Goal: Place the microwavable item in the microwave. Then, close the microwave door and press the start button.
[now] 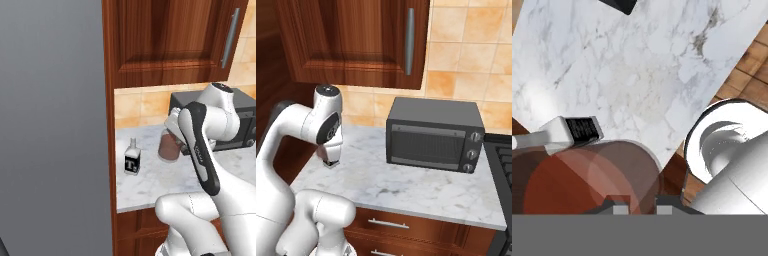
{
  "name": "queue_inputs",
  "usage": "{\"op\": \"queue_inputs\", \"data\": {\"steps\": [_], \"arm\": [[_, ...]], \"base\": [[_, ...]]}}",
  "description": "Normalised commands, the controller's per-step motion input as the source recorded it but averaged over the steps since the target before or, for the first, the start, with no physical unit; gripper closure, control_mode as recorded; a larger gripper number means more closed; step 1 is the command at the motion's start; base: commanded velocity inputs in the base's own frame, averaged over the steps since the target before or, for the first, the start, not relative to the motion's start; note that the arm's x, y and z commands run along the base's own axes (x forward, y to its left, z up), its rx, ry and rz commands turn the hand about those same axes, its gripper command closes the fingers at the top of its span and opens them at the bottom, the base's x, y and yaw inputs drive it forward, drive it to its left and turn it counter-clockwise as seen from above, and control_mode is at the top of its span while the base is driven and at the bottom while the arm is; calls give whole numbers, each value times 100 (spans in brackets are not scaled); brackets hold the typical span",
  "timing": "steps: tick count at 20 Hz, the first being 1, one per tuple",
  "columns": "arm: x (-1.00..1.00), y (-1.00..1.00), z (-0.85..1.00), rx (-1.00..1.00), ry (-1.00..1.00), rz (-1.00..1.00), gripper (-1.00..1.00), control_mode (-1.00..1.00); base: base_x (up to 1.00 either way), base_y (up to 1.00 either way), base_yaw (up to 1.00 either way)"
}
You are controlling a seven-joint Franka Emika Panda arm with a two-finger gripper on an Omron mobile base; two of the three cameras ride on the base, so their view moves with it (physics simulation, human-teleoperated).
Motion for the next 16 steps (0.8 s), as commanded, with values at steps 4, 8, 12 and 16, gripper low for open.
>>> {"op": "queue_inputs", "data": {"steps": [4, 8, 12, 16], "arm": [[-8, 11, 1, 0, 2, -2, 100, -100], [-2, 9, 0, 0, 1, 0, 100, -100], [-3, 3, 0, 0, 0, -3, 100, -100], [-31, 1, 0, 0, 0, 0, 100, -100]], "base": [[0, 0, 0], [0, 0, 0], [0, 0, 0], [0, 0, 0]]}}
